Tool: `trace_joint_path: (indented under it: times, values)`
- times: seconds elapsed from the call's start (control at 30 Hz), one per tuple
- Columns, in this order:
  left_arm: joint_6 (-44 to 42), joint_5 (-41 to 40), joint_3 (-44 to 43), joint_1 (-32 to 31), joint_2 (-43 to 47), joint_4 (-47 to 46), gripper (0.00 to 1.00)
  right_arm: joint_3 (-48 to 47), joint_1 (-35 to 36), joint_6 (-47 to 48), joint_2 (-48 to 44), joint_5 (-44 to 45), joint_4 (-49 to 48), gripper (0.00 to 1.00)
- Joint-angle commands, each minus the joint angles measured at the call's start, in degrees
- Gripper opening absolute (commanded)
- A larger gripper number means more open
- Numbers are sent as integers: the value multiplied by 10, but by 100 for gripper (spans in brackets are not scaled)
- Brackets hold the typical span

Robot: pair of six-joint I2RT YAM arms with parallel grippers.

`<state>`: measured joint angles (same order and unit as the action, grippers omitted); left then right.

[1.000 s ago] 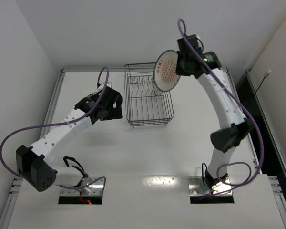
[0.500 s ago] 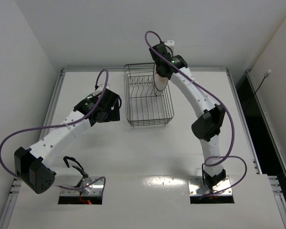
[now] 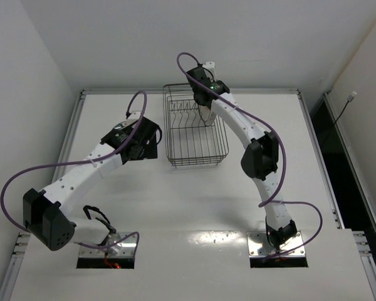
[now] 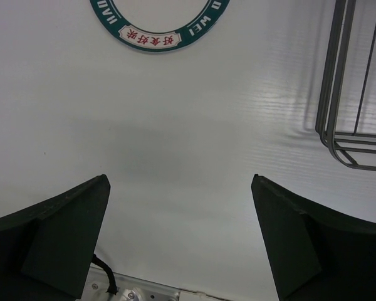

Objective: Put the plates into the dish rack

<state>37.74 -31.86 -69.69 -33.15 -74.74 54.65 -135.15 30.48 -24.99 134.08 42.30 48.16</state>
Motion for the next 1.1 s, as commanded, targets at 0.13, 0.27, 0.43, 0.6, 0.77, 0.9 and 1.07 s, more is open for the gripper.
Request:
trace_joint_path:
  times: [0.13,0.27,0.43,0.6,0.77,0.9,1.07]
  values:
    - [-17,-70,7,-5,-28,-12,100,35,0,3,-42,-75,23,19]
    - [-29,-96,18,0,-41,-39,100,67,-6,-2,-98,-103,28,31]
    - [-56,-96,31,47,-73,-82,100,11,-13,-8,-121,-141,113,41]
    - [-105,11,51,91,-125,-194,100,33,-13,12,-252,-202,139,55]
    - [-156,49,19,115,-243,-250,100,40,-19,32,-355,-232,168,60]
    - [-161,59,-11,121,-301,-256,99,28,-25,45,-386,-238,197,63]
    - [-161,44,-42,142,-334,-256,99,67,-31,61,-412,-283,173,63]
